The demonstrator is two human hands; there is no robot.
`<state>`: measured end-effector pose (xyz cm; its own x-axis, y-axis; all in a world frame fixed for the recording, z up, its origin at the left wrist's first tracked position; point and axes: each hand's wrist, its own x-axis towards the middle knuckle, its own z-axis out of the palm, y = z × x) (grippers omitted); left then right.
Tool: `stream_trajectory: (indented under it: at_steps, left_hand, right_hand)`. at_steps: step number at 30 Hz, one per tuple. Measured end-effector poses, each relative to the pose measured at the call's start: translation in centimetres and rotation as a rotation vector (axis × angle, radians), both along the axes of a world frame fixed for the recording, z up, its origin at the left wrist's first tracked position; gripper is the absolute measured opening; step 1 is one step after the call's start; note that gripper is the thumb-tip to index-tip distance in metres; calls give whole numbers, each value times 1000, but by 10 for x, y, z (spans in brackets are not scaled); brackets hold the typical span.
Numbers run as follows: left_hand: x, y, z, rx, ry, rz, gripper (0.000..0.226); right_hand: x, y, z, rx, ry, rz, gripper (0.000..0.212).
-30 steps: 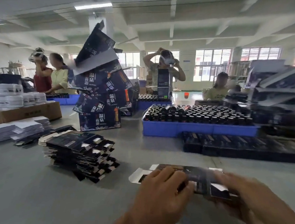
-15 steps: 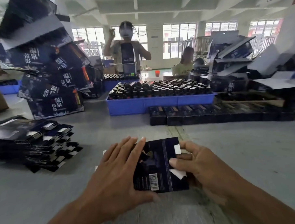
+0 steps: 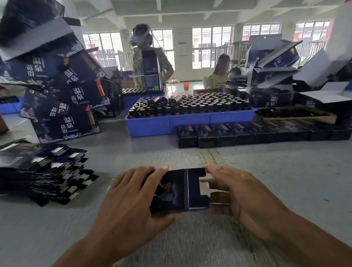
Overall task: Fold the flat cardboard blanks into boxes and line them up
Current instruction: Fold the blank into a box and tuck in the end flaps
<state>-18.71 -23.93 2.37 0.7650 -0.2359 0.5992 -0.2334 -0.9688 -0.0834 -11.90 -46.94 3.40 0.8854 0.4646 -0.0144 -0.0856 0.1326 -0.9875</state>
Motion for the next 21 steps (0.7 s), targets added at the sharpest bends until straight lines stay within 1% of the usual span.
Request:
stream_trajectory:
  at_steps: [1,3,6,7,11,13,15,18,21]
  left_hand:
    - [0,0,0,-17,-21,-20,80]
    - [1,-1,0,-51,-64,-56,72]
    - [2,-2,0,-52,-103,-70,68]
    - [2,-3,-1,-42,-113,-70,70]
    - [3,-4,-1,10,-135,-83,84]
    - [3,-5,-1,14,-139,-105,85]
    - [3,-7,-1,7,-145,-130,83]
    - [4,-8,-1,-2,-170,-166,82]
    - [5,-5,-1,25,-193,-203,88]
  right_hand:
    - [0,-1,1,22,-2,2,33]
    - [-1,-2,1,45,-19,-7,37]
    - [-4,-1,1,10,-90,-64,40]
    - [-5,0,1,1,-106,-90,38]
    - [-9,1,1,-56,-219,-182,18]
    - [-11,1,0,-110,-301,-204,13]
    - [-14,1,0,-155,-370,-180,10]
    - [-17,4,0,-184,-429,-120,21]
    - [-18,6,0,-195,-471,-108,33]
